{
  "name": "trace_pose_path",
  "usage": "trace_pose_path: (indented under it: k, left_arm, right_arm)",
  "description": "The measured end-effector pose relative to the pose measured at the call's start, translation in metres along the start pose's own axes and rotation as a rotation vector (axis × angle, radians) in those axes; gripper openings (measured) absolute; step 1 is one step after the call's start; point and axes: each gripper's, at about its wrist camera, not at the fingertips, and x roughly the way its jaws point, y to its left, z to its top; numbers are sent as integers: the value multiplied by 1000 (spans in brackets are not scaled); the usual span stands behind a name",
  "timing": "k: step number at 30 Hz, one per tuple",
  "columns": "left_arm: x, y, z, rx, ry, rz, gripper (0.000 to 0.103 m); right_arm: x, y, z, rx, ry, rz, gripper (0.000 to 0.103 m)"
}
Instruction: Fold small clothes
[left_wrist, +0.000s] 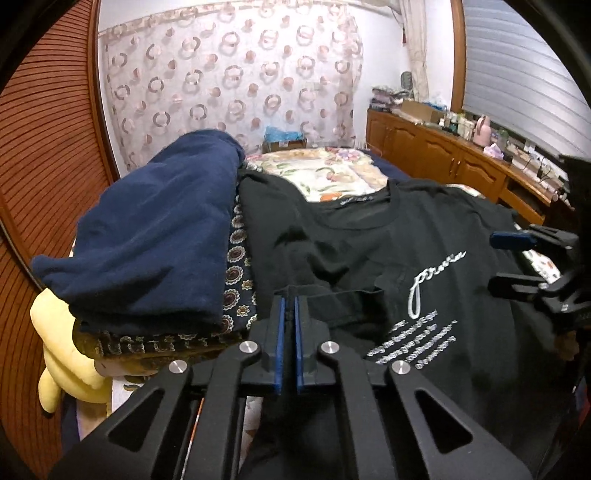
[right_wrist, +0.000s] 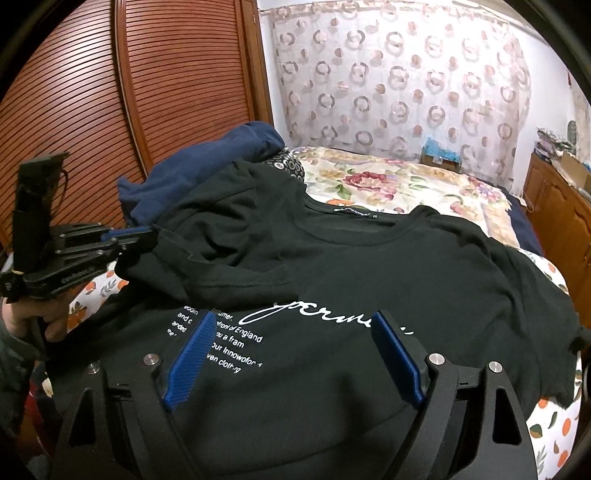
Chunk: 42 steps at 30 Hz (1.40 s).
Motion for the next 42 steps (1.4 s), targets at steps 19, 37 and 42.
trace_pose_path:
  k: [19,37,42]
  left_arm:
    - [-76,-46,-10,19,-107,-55,24]
    - [-84,-26,-20,-64,-150,-12,81]
    - [-82,-23,-27,-89,-152,0,81]
  right_arm:
    - [8,-5,3,31,-3,-10,83]
    - [56,14,32,1,78,77,62]
    - [83,20,34,-32,143,54,45]
